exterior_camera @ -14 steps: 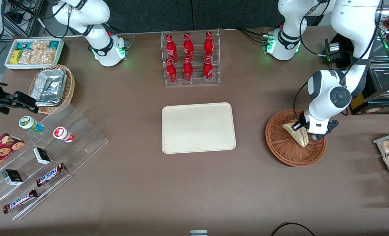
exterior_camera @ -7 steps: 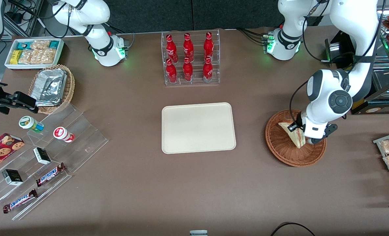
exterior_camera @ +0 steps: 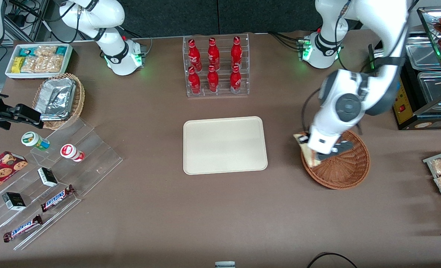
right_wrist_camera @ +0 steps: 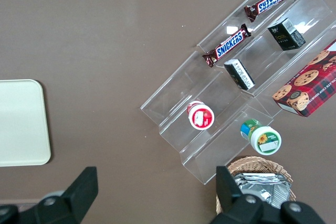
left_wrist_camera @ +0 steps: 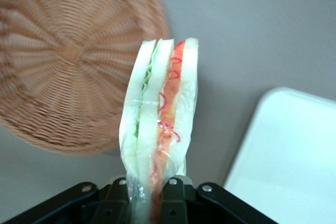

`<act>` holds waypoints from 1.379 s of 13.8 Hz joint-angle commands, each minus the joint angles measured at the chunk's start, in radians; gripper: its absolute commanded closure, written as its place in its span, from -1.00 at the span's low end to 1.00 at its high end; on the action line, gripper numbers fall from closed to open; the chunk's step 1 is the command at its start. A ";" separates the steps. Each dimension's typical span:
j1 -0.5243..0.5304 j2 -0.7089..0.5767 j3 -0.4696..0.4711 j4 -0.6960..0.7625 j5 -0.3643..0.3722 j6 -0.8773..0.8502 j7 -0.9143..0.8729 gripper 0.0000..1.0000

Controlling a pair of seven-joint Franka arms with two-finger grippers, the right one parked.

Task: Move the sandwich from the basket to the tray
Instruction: 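Lift the sandwich and carry it with the left gripper over the tray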

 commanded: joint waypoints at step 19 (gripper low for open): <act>-0.417 0.505 0.011 0.517 -0.061 -0.013 -0.147 1.00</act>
